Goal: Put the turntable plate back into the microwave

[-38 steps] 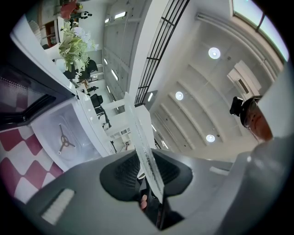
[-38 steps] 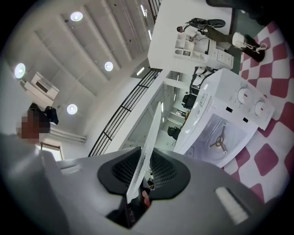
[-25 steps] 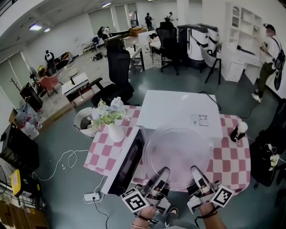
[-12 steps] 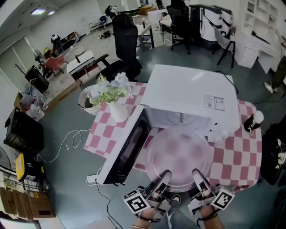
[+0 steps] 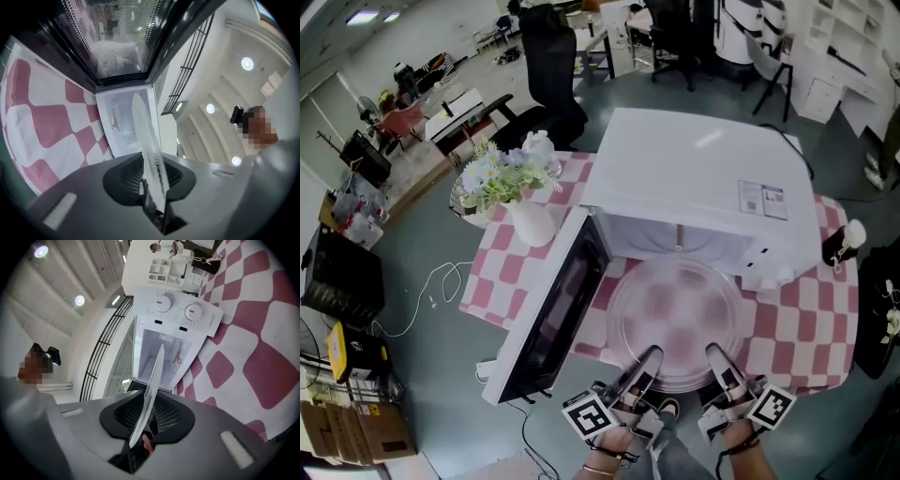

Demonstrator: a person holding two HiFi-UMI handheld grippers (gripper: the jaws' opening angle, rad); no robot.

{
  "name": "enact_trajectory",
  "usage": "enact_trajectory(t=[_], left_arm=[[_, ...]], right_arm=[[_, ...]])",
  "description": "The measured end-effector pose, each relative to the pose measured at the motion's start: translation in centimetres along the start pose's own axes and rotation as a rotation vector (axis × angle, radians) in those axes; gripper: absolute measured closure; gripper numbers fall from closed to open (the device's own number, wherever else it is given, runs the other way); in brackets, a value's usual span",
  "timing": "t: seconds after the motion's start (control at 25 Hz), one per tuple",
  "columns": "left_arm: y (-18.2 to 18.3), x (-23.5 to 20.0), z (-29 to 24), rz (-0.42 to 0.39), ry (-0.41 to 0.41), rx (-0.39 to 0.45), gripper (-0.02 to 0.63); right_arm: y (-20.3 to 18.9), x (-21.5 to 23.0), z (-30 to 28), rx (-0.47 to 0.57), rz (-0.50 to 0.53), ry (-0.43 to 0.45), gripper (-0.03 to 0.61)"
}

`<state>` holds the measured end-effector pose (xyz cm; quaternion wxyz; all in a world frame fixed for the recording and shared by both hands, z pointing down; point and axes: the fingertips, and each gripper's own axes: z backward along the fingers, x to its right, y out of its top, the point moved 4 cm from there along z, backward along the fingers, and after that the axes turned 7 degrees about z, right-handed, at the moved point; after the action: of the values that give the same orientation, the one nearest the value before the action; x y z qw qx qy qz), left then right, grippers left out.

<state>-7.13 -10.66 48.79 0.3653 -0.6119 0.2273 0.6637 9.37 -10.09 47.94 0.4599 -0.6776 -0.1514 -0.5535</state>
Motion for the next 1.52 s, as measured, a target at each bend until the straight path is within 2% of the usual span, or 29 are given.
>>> enact_trajectory(t=[0.44,0.84,1.0,1.2,1.32,1.52], left_arm=[[1.5,-1.5,-3.5,0.115,-0.066,0.064,0.578],[2.8,-1.7,-5.0,0.111,-0.080,0.076,0.578],[3.3,-2.1,-5.3,0.138,-0.079,0.110,0.578],[4.2,-2.5,-5.9,0.136,-0.075,0.148,0.578],[4.3,-2.7,-6.4,0.130,-0.075,0.164,0.578],[4.3,-3.4,-7.5,0.109,-0.056,0.175,0.578]], right_arm=[[2.5,2.4,-2.8,-0.023,0.038,-0.016,0.512],[3.7,2.6,-4.2,-0.057,0.119,-0.054,0.488],[3.7,2.6,-3.6,-0.064,0.118,-0.059,0.437],[3.5,3.2,-1.5,-0.070,0.113,-0.084,0.426],[3.4,4.5,0.4,-0.069,0.115,-0.151,0.426],[4.5,6.0,3.6,-0.034,0.217,-0.317,0.428]])
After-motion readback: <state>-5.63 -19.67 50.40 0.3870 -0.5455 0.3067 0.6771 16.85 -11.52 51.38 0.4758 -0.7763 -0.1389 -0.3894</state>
